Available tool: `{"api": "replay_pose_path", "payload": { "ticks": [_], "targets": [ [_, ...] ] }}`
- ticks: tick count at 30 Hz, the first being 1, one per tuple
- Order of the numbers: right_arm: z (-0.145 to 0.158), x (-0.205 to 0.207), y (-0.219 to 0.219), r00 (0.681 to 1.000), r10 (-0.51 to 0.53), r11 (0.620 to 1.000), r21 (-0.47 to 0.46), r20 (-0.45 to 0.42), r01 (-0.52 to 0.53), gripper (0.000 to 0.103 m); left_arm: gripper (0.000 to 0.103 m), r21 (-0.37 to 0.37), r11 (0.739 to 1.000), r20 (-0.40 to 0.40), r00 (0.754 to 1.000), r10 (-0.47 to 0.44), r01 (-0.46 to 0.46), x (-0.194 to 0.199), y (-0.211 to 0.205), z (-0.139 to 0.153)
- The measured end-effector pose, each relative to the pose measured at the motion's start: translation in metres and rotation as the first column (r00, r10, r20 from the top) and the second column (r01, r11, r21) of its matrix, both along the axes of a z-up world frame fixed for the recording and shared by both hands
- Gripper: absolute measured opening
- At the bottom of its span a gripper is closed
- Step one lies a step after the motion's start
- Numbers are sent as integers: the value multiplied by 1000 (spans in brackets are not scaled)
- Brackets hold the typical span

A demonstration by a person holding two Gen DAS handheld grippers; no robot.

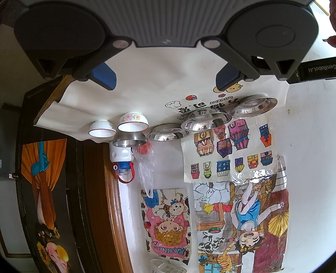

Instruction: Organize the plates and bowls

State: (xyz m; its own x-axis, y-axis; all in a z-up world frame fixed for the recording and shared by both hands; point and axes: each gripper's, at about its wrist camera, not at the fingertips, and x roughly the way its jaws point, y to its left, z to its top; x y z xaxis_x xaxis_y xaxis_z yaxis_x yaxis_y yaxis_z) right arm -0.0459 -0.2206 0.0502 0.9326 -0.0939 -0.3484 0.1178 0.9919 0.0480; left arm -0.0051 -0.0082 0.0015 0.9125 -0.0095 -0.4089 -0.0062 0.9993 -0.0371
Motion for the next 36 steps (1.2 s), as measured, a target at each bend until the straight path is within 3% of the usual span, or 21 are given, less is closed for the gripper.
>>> {"api": "replay_pose_path", "payload": {
  "ticks": [36],
  "targets": [
    [-8, 10, 1, 1000, 4, 1000, -8, -21, -4, 103, 102, -2, 1000, -19, 1000, -1, 1, 7, -3, -13]
  ]
}}
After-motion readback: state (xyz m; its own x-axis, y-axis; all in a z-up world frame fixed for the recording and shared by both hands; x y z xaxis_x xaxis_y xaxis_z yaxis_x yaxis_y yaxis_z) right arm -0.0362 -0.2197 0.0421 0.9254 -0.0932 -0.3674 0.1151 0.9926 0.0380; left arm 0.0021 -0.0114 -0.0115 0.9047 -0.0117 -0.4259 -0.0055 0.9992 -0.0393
